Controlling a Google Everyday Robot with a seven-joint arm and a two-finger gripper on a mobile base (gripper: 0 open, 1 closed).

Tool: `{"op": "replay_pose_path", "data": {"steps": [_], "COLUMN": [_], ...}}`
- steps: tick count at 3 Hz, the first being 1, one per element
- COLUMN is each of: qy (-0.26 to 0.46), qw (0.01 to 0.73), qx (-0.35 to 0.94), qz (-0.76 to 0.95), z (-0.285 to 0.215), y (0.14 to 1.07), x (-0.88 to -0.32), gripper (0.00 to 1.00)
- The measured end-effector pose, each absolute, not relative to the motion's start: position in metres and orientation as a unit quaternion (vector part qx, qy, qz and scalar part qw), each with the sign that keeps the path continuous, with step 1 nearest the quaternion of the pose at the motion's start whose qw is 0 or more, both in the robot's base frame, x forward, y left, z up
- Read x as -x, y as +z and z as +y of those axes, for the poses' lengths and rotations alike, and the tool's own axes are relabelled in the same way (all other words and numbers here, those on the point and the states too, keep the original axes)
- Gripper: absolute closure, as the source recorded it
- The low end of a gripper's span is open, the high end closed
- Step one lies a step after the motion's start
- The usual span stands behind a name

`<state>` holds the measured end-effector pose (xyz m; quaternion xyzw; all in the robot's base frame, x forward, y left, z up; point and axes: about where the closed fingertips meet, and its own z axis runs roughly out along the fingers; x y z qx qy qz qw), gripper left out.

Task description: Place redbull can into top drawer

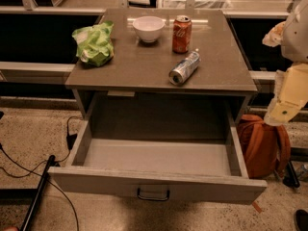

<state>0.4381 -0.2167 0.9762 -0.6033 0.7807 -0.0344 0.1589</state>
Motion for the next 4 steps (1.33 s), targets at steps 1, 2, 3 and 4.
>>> {"op": "replay_pose_path", "data": {"steps": [1,2,3,4], "qy": [-0.034,-0.051,-0.088,-0.077], "qw": [0.159,0.159,0.179,0.179], "qx": [0.603,0.624,0.678,0.747], "qz": [0.781,0.763,0.708,0.635], "z": [-0.217,-0.215,-0.214,-0.199], "y": [0.976,0.977,0.979,0.965], "x": [-0.438,-0.451,-0.496,-0.546], "gripper": [0.00,0.00,0.00,0.00]}}
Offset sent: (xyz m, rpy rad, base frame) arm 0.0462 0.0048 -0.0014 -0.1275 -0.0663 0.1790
